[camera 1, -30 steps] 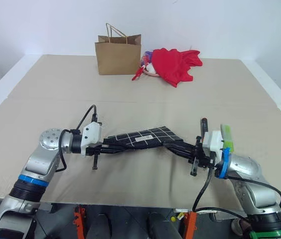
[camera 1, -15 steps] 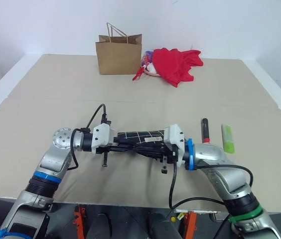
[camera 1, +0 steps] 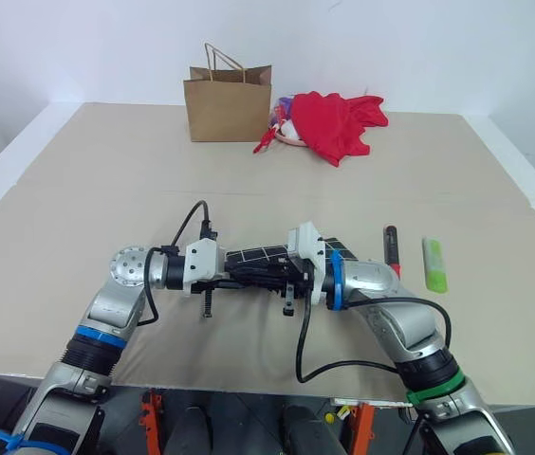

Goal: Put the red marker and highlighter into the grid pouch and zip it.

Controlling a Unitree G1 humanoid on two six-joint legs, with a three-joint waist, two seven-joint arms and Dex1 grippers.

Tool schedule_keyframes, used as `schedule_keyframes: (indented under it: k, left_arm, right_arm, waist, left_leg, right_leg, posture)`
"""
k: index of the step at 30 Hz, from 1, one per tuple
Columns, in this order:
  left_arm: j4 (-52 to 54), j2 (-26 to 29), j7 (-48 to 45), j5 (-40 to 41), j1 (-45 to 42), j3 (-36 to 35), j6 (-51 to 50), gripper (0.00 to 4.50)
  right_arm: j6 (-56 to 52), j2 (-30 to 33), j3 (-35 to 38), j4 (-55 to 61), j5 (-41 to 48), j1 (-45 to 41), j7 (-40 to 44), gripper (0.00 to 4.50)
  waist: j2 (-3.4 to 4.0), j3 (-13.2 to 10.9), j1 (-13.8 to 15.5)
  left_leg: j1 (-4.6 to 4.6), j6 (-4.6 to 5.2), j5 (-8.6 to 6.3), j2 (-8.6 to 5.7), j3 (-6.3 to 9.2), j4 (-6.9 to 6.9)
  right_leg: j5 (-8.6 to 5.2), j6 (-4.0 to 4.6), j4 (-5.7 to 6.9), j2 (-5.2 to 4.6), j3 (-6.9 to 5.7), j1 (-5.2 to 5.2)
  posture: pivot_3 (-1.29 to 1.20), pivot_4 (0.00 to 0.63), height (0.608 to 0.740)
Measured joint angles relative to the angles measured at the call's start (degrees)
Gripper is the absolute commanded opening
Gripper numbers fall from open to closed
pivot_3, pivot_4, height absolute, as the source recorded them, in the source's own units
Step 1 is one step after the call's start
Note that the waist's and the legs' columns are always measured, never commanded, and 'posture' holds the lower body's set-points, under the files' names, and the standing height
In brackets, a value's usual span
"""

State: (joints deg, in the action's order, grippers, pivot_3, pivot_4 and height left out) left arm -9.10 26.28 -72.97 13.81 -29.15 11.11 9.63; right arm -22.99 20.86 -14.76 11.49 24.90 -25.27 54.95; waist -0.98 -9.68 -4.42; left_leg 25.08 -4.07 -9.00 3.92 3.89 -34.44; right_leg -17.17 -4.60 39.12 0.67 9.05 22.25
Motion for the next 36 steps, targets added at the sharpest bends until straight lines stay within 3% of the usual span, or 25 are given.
schedule_keyframes:
  k: [3, 5, 6, 7, 14, 18, 26, 35, 36]
  left_arm:
    - [0.2, -0.1, 0.0, 0.1, 0.0, 0.0, 0.1, 0.0]
    - [0.6, 0.1, 0.0, 0.2, 0.0, -0.1, 0.1, 0.0]
    - [0.7, 0.4, 0.0, 0.3, 0.0, -0.3, 0.1, 0.0]
    - [0.7, 0.5, 0.0, 0.3, 0.0, -0.3, 0.1, 0.0]
    - [1.3, 1.9, 0.0, 0.9, 0.5, -0.7, 0.0, 0.0]
    - [1.8, 2.2, 0.1, 1.3, 0.8, -0.9, 0.0, 0.0]
    - [3.3, 2.5, 1.2, 1.5, 1.4, -1.0, 0.0, 0.0]
    - [3.6, 2.8, 2.2, 1.8, 1.5, -1.0, -0.2, 0.0]
    - [3.8, 2.9, 2.3, 1.8, 1.5, -1.0, -0.4, 0.0]
  right_arm:
    - [-3.9, 2.9, 2.5, 3.3, 3.2, 2.3, -0.1, 2.59]
    - [-7.4, 6.3, 6.3, 6.4, 6.9, 5.0, -0.1, 3.42]
    - [-9.2, 8.1, 9.2, 8.1, 9.2, 6.1, -0.3, 4.16]
    - [-9.9, 8.8, 10.9, 9.0, 10.4, 6.6, -0.4, 4.45]
    - [-13.4, 17.0, 29.4, 10.5, 17.7, 14.2, -3.5, 4.45]
    - [-10.1, 18.9, 35.4, 2.1, 11.3, 18.1, -9.4, 4.45]
    - [-6.5, 8.9, 33.9, -1.4, 1.5, 19.9, -26.2, 4.45]
    - [-5.6, 4.9, 28.7, -4.6, -5.3, 17.6, -33.8, 4.45]
    - [-5.5, 4.3, 28.7, -4.7, -5.7, 17.6, -34.8, 3.85]
  waist:
    - [0.0, 0.0, 0.2]
    - [0.0, 0.0, 0.4]
    - [0.0, 0.0, 0.3]
    - [0.0, 0.0, 0.3]
    - [0.0, 0.0, 0.2]
    - [-0.01, 0.0, 0.3]
    - [0.15, 0.0, -0.1]
    - [0.19, 0.0, -0.1]
    - [0.18, 0.0, -0.1]
  left_leg:
    - [0.02, 0.0, 0.0, -0.02, 0.04, -0.01]
    - [0.03, 0.0, 0.0, -0.05, 0.05, -0.01]
    - [0.02, 0.0, 0.0, -0.05, 0.06, 0.0]
    - [0.0, 0.0, 0.0, -0.05, 0.06, 0.0]
    - [-0.03, 0.01, 0.01, -0.05, 0.07, -0.01]
    - [-0.03, 0.03, 0.02, -0.09, 0.07, -0.03]
    - [-0.04, 0.03, 0.02, -0.09, 0.08, 0.02]
    - [-0.04, 0.01, 0.04, -0.1, 0.08, 0.02]
    - [-0.04, 0.01, 0.04, -0.1, 0.08, 0.01]
  right_leg:
    - [-0.01, 0.0, 0.0, -0.02, -0.02, -0.04]
    - [-0.02, 0.0, 0.0, -0.03, -0.02, -0.03]
    - [-0.03, -0.01, 0.0, -0.02, -0.02, -0.03]
    - [-0.03, -0.01, 0.0, -0.02, -0.02, -0.04]
    - [-0.03, -0.01, 0.0, -0.02, -0.03, -0.06]
    - [-0.03, -0.02, -0.01, -0.06, -0.03, -0.1]
    - [-0.02, -0.01, 0.01, -0.05, -0.02, -0.07]
    - [-0.03, 0.0, 0.01, -0.05, -0.02, -0.08]
    - [-0.03, -0.01, 0.0, -0.05, -0.03, -0.09]
  posture:
    - [0.0, 0.15, 0.74]
    - [0.0, 0.15, 0.74]
    - [0.0, 0.15, 0.74]
    - [0.0, 0.15, 0.74]
    - [0.0, 0.15, 0.74]
    - [0.0, 0.15, 0.74]
    - [0.0, 0.15, 0.74]
    - [0.0, 0.15, 0.74]
    - [0.0, 0.15, 0.74]
